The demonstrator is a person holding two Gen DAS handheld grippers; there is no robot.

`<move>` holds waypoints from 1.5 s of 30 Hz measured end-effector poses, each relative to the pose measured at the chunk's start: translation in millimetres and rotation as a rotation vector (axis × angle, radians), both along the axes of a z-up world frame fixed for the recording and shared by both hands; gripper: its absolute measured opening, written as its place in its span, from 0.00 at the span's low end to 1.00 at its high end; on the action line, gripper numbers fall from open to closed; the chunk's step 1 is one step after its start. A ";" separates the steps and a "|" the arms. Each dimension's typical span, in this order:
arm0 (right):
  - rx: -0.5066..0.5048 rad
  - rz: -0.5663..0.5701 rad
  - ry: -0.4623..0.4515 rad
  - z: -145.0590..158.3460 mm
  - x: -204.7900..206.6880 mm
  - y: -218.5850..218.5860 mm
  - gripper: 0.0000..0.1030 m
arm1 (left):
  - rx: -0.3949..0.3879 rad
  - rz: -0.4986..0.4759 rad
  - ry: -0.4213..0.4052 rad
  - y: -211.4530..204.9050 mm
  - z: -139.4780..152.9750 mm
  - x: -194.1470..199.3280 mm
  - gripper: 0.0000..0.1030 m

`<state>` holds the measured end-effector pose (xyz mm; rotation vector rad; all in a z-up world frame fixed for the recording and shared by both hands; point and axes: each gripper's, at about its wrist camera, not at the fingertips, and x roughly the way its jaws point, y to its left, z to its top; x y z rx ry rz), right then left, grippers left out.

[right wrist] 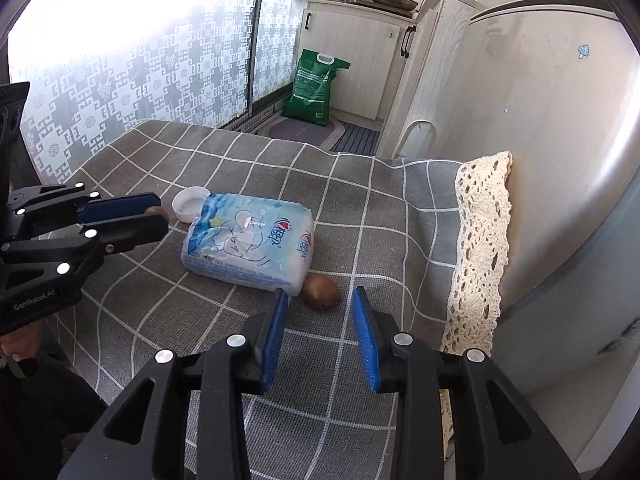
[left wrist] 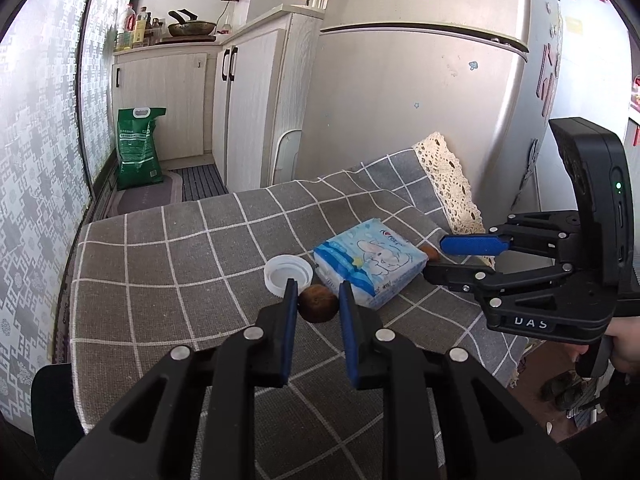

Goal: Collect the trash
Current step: 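Grasp the brown egg with the left tool and lift it, then carry the brown egg over the teal bin with the left tool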

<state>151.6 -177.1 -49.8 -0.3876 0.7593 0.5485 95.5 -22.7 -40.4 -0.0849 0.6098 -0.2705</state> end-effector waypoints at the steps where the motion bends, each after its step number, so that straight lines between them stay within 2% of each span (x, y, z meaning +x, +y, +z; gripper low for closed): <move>1: -0.004 0.001 -0.003 -0.5 0.4 1.7 0.33 | -0.002 0.000 -0.002 0.8 0.7 -1.0 0.21; 7: -0.029 -0.007 -0.022 -4.9 4.8 9.9 0.31 | -0.017 0.002 -0.008 9.3 3.4 -5.7 0.21; 9: -0.037 -0.009 -0.014 -6.6 5.7 11.9 0.27 | -0.029 0.007 -0.015 14.0 5.4 -8.2 0.21; 11: -0.033 -0.010 0.005 -6.3 5.6 12.7 0.19 | -0.046 0.010 -0.023 19.6 8.2 -10.5 0.21; 21: -0.054 -0.019 0.005 1.4 -3.9 24.3 0.16 | -0.073 0.046 -0.056 45.7 17.3 -25.8 0.21; 36: -0.026 0.088 0.000 17.8 -26.5 82.9 0.14 | -0.119 0.147 -0.113 100.0 31.3 -51.6 0.21; 45: -0.017 0.146 -0.008 20.2 -33.6 123.4 0.11 | -0.119 0.195 -0.106 131.1 27.6 -64.5 0.21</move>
